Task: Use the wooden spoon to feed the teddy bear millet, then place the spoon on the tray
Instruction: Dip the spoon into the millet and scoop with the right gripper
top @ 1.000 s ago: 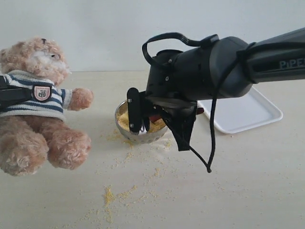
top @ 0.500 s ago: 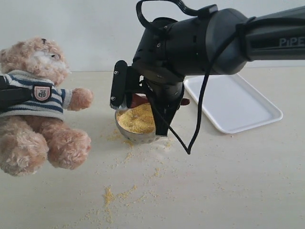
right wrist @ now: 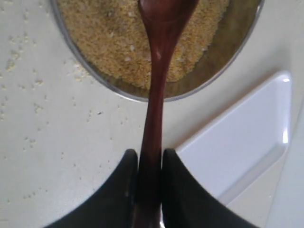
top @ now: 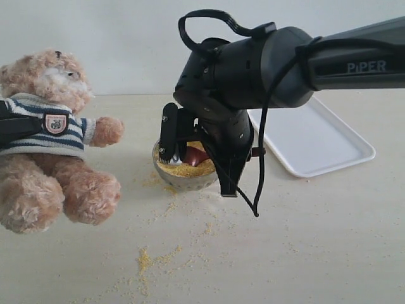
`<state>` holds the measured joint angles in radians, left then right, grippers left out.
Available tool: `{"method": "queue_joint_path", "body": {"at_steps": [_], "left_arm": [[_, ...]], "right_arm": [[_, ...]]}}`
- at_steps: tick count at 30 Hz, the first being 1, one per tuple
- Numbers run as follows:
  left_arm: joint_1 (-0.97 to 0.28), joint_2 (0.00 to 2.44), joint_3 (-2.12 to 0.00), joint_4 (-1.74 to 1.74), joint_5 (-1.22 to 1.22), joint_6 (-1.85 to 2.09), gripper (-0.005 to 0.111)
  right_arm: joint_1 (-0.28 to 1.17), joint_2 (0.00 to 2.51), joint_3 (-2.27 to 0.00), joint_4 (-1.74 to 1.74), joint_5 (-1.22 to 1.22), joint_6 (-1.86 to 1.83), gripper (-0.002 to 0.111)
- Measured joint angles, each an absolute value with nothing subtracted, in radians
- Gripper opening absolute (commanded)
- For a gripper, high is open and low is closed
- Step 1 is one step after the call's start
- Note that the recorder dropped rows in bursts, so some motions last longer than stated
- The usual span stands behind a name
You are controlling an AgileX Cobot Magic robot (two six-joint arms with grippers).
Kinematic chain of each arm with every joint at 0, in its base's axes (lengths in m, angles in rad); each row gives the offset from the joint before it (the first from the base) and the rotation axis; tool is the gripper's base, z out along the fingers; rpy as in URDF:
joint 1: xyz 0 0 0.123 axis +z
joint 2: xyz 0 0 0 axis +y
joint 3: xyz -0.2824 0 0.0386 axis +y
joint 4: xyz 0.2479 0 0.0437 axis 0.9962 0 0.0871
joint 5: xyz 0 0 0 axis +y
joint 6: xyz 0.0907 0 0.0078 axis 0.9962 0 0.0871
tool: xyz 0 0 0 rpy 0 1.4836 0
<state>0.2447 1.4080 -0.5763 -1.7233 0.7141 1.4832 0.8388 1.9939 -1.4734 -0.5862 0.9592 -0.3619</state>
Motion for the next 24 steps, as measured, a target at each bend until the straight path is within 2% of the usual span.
{"method": "queue_joint_path", "body": {"at_steps": [14,24], "left_arm": [[0.245,1.408,-0.576,-1.723,0.714,1.483,0.005],[0.245,1.408,-0.576,-1.723,0.714,1.486,0.005]], "right_arm": [[0.836,1.994,-1.473,-0.522,0.949,-0.285,0.000],[0.753,1.994,-1.473,-0.357,0.947,-0.276,0.000]]}}
